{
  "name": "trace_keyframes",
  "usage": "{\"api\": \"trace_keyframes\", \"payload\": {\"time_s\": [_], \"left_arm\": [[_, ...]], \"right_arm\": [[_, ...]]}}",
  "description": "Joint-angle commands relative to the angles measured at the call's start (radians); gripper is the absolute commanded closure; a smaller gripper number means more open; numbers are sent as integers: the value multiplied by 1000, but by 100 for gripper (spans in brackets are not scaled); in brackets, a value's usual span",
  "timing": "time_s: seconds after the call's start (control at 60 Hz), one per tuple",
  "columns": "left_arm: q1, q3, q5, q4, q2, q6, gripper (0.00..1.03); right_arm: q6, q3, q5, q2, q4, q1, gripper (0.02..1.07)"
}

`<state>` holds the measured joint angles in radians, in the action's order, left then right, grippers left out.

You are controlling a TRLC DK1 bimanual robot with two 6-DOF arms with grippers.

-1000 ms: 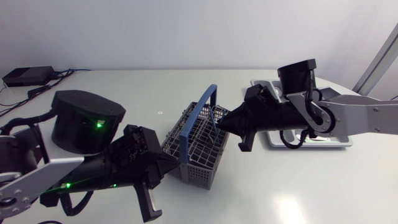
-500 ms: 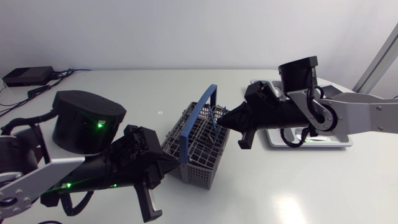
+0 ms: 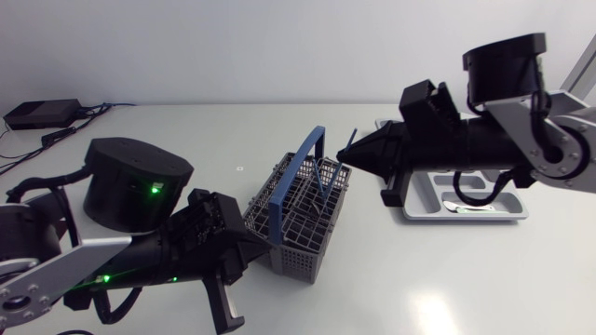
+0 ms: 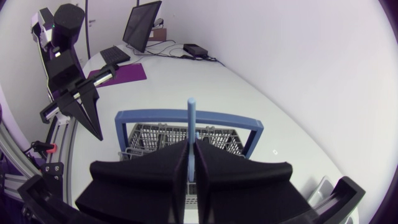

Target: Unload the cutlery basket into the drawer organizer.

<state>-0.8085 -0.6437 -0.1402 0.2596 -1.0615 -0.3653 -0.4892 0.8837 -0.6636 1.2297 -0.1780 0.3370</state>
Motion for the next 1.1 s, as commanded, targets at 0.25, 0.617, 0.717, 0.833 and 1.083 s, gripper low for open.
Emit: {"api": "trace_keyframes", "payload": {"time_s": [0.25,0.617,0.717,0.833,1.083], "left_arm": [[-37,-8,11,15,-11,20,95],[-44,-16,17,17,-11,20,95],[-49,-17,17,21,-11,20,95],[-50,-22,17,26,-11,20,95],[-60,-25,22,35,-9,22,95]], "right_arm": [[-11,149,-53,-122,-252,-167,101],[-196,196,-68,42,-410,-503,101],[-201,244,-41,125,-434,-549,101],[-186,348,4,252,-495,-570,101],[-109,577,116,513,-607,-543,101]]}}
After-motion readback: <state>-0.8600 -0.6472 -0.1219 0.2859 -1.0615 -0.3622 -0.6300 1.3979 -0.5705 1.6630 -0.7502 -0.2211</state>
